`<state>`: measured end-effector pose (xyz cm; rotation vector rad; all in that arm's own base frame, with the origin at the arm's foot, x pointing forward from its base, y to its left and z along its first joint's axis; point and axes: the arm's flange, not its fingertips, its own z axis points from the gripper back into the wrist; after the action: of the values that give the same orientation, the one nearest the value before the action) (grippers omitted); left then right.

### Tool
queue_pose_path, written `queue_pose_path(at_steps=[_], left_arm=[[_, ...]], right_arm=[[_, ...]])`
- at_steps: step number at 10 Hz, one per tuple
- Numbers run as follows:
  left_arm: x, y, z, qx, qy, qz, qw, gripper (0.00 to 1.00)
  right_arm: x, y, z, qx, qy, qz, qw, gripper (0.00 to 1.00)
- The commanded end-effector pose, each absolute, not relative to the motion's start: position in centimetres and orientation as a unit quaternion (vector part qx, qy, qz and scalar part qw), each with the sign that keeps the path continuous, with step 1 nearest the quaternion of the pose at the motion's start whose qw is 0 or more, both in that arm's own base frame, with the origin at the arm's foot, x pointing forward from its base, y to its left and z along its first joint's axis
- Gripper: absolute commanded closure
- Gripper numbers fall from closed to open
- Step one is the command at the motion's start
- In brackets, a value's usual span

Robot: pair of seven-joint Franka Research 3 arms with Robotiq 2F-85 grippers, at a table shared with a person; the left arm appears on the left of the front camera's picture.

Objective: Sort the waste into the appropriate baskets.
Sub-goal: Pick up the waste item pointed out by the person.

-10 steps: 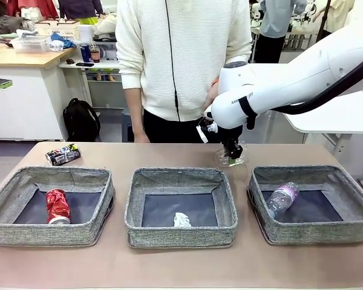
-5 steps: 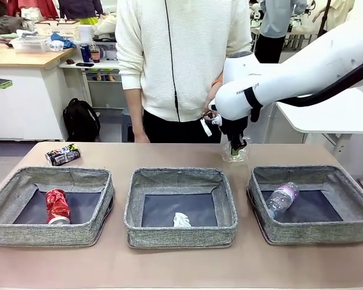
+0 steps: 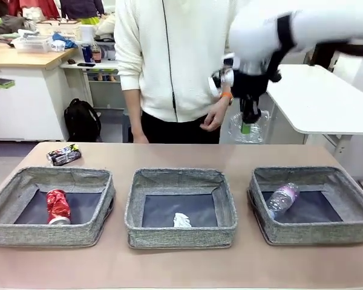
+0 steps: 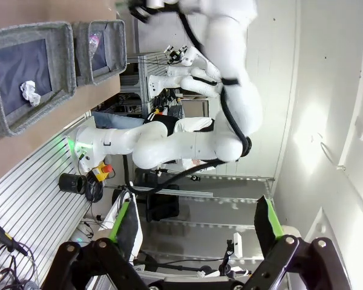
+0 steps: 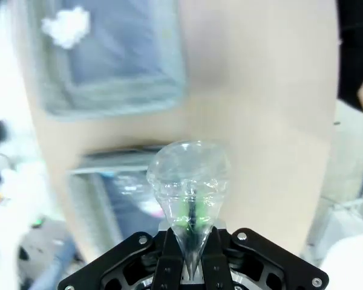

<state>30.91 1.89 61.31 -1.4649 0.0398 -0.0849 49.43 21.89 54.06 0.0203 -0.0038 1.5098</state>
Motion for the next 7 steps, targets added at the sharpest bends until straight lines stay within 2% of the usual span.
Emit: queue_pose_path(at_steps=[1, 2, 3, 4, 5, 7], left_arm=[[30.7, 1.8, 61.3, -0.677, 0.015, -0.046, 0.734, 0.00], [30.7, 1.8, 61.3, -0.677, 0.015, -0.046, 0.734, 0.00], [30.7, 1.8, 61.3, -0.677, 0.015, -0.046, 0.734, 0.00], [30.7, 1.8, 61.3, -0.677, 0.015, -0.046, 0.734, 0.00], [30.7, 1.8, 61.3, -0.677, 0.015, -0.046, 0.734, 0.00], [30.7, 1.8, 61.3, -0.677, 0.015, -0.046, 0.734, 0.00]], right_arm=[[42.4, 21.5, 59.6, 0.089, -0.067, 0.624, 0.774, 1.00], [39.5, 21.9, 61.5, 0.149, -0.114, 0.625, 0.757, 1.00], [37.5, 22.6, 62.6, 0.189, -0.130, 0.566, 0.792, 1.00], [36.7, 22.6, 62.2, 0.190, -0.135, 0.565, 0.791, 1.00], [38.3, 22.7, 64.7, 0.156, -0.092, 0.624, 0.760, 1.00], [38.3, 22.7, 64.7, 0.156, -0.092, 0.624, 0.760, 1.00]])
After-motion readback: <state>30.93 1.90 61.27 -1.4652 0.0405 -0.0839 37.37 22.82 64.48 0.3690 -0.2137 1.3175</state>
